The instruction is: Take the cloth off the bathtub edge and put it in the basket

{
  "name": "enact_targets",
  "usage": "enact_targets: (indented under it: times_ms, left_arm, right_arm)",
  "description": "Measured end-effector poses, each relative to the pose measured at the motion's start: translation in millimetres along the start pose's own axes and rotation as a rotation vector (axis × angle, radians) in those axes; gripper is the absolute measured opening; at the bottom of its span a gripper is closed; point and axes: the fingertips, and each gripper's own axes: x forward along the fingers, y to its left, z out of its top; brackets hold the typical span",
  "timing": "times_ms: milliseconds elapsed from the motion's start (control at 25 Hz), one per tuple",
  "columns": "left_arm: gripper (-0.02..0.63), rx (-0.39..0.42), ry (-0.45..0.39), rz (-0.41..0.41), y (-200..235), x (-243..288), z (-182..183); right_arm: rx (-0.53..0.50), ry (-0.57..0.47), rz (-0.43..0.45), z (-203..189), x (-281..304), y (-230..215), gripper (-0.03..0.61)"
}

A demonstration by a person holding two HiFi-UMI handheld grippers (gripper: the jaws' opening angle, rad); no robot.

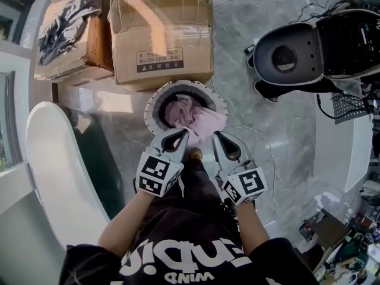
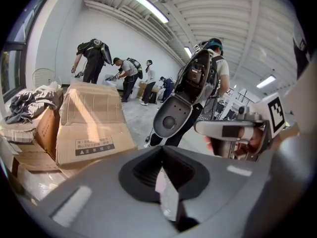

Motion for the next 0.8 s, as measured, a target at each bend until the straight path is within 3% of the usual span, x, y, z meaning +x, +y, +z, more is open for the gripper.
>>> enact_targets:
  times_ms: [600, 800]
  left_arm:
    - [-0.003, 0.062, -0.146, 0.011, -23.8, -48.1, 63.5]
    - [-0.003, 0.115, -0.201, -0.004, -35.3, -65.7, 79.1]
  right_arm:
    - [-0.057, -0.094, 0.060, 53.5, -25.2, 33.0, 0.006]
    - [-0.081, -0.115, 0.059, 61.2, -40.5, 37.6, 0.006]
